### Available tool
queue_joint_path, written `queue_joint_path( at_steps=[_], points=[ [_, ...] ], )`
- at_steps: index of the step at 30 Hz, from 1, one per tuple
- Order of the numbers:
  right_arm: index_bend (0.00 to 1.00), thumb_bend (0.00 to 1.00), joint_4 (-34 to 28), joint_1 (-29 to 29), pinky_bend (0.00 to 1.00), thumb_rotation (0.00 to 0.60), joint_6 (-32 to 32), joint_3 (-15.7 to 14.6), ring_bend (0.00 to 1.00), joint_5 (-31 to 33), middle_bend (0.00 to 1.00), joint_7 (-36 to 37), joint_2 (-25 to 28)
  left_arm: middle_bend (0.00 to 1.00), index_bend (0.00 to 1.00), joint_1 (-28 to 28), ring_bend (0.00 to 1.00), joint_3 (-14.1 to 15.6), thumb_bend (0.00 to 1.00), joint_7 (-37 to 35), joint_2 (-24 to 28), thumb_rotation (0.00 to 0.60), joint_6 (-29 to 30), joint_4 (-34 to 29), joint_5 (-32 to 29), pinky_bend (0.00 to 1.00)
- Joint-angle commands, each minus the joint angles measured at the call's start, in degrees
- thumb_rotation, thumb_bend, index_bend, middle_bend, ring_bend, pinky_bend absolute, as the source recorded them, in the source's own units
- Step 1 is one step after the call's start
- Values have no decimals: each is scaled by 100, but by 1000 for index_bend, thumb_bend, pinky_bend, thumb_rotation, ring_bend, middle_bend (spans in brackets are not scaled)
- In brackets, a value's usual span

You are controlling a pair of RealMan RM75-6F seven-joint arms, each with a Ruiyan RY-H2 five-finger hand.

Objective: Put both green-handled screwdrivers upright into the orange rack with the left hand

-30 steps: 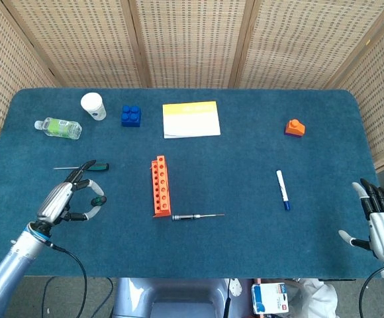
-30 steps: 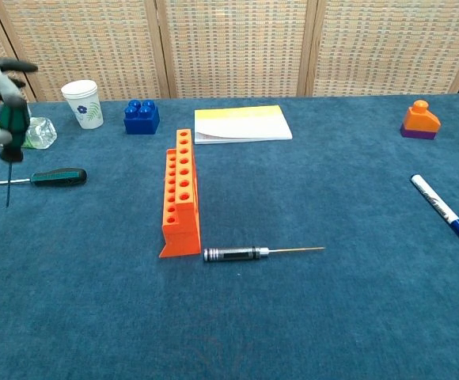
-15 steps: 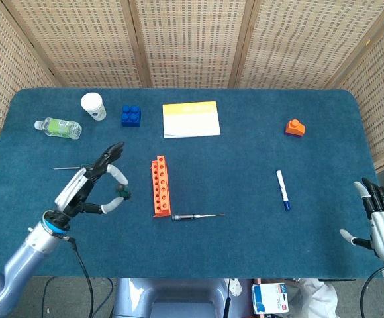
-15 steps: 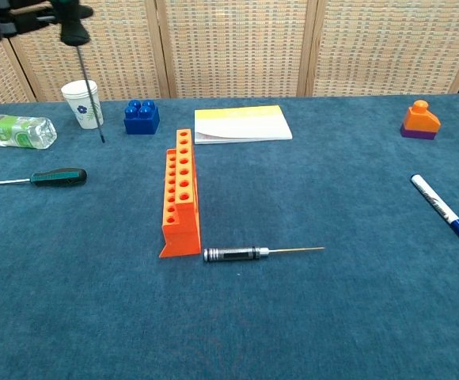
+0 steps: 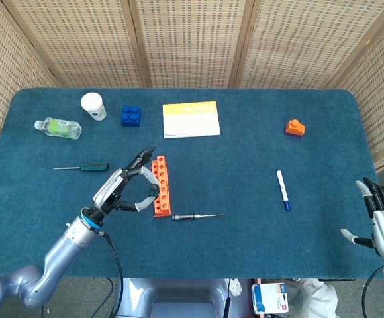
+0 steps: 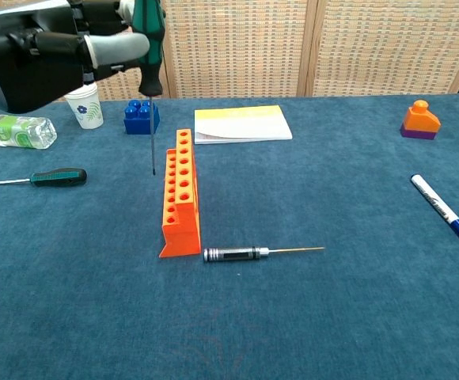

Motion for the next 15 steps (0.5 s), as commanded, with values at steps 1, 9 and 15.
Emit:
queue_joint_path(
  at_steps=[1, 9, 15],
  points=[
    [0, 0, 1, 1, 0, 600, -11, 2, 0, 9, 0, 33, 13, 0, 564, -39, 0, 6, 433, 40, -103, 600, -56, 88, -56, 0],
    [0, 0, 28, 16, 0, 600, -69, 18, 0, 55, 0, 162, 47, 0, 564, -115, 0, -35, 436, 197, -301, 600, -162, 235, -204, 0],
    [0, 0, 34, 17, 0, 600, -87, 12, 0, 57, 0, 199, 58, 0, 564, -137, 0, -73, 438, 314, -455, 600, -202, 314, -350, 0]
  ],
)
